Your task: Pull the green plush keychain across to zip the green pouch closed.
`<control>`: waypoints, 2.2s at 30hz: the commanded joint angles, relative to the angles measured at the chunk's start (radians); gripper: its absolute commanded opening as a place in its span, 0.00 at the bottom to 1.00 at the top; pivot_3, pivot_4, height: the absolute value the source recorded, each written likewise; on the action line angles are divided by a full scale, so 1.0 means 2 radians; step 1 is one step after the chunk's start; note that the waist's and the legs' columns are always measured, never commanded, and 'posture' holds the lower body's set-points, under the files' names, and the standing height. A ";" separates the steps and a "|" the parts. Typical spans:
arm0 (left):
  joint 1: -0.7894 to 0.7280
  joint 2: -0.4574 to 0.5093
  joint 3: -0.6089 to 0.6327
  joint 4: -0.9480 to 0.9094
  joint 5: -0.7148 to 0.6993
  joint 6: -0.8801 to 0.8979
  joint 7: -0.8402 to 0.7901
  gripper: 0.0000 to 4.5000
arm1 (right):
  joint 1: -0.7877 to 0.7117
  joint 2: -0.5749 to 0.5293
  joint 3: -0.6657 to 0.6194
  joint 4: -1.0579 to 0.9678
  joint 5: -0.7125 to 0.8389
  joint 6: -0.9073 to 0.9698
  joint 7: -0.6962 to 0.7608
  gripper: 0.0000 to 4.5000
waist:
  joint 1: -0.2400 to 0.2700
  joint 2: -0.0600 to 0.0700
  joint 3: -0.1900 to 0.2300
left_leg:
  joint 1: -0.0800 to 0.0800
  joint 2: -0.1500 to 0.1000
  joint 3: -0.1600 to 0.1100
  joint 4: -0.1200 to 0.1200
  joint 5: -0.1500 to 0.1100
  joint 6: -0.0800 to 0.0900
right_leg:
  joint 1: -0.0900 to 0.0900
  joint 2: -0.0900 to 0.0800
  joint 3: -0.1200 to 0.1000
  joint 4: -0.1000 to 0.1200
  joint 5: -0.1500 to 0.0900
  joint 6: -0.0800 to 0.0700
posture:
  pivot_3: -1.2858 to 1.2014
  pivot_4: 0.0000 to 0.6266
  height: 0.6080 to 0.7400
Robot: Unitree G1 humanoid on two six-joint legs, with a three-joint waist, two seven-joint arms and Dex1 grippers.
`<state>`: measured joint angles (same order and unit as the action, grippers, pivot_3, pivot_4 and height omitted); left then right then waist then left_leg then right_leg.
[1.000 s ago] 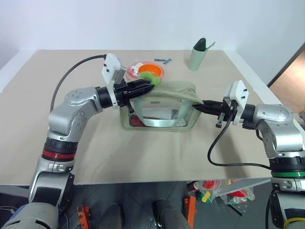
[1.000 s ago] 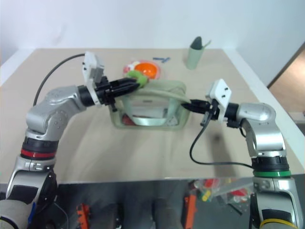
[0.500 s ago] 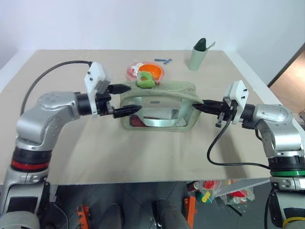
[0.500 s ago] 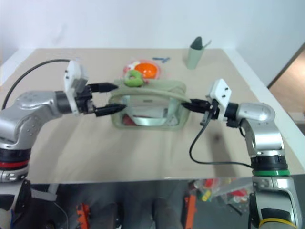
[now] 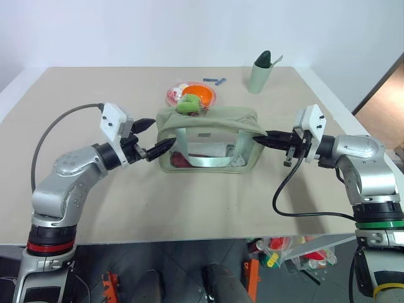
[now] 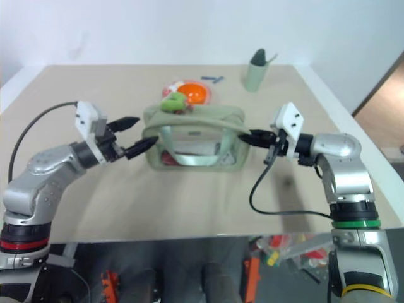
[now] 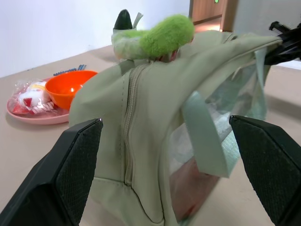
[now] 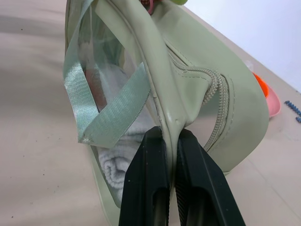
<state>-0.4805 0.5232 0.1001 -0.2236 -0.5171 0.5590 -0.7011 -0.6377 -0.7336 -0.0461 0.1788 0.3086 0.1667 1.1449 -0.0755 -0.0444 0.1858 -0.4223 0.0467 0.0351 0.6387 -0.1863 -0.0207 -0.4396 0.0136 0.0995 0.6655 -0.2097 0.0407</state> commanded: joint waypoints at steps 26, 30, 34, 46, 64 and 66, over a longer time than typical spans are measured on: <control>-0.004 0.004 -0.024 0.015 0.017 -0.021 -0.028 0.00 | -0.163 -0.042 -0.026 0.021 0.056 0.154 -0.024 0.99 | -0.002 0.000 0.000 | 0.000 0.000 0.001 0.000 0.000 0.000 | 0.000 0.000 0.001 0.000 0.000 -0.001 | 0.52 0.24 1.00; 0.004 -0.001 -0.031 0.008 0.019 -0.022 -0.026 0.00 | -0.243 0.054 0.021 0.080 0.017 0.101 -0.062 0.99 | -0.003 0.000 0.000 | 0.001 0.000 0.001 0.000 0.000 0.000 | 0.000 0.000 0.000 0.000 0.000 -0.001 | 0.52 0.24 1.00; 0.008 -0.006 -0.035 -0.001 0.019 -0.020 -0.022 0.00 | -0.285 0.113 0.049 0.151 -0.019 0.049 -0.067 0.99 | -0.001 0.000 0.000 | 0.000 0.000 0.000 0.000 0.000 0.001 | -0.001 0.000 0.000 0.000 0.001 -0.001 | 0.52 0.24 1.00; 0.022 -0.009 -0.037 -0.017 0.022 -0.019 -0.013 0.00 | -0.321 0.196 0.082 0.262 -0.055 -0.017 -0.006 0.99 | 0.002 0.000 0.000 | -0.002 0.000 -0.001 -0.001 -0.001 0.001 | -0.001 -0.001 -0.001 -0.001 0.001 -0.002 | 0.52 0.24 1.00; 0.057 0.000 -0.035 -0.047 0.015 -0.014 -0.017 0.00 | -0.414 0.158 0.036 0.429 -0.083 -0.080 -0.027 0.99 | 0.001 0.000 0.000 | -0.002 0.000 -0.001 -0.001 0.000 0.000 | -0.001 -0.001 -0.002 -0.001 0.000 -0.002 | 0.52 0.24 1.00; 0.059 0.002 -0.035 -0.050 0.014 -0.014 -0.017 0.00 | -0.408 0.153 0.048 0.441 -0.104 -0.110 -0.024 0.99 | 0.001 0.000 0.000 | -0.001 0.000 -0.001 -0.001 0.000 0.000 | -0.001 -0.001 -0.002 -0.001 0.000 -0.002 | 0.52 0.24 1.00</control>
<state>-0.3778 0.5165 0.0392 -0.3057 -0.4894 0.5211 -0.7259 -1.4328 -0.4146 0.0432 1.0479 0.1252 -0.0051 1.0908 -0.0735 -0.0436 0.1861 -0.4250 0.0464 0.0331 0.6362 -0.1870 -0.0199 -0.4407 0.0118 0.0958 0.6644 -0.2097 0.0360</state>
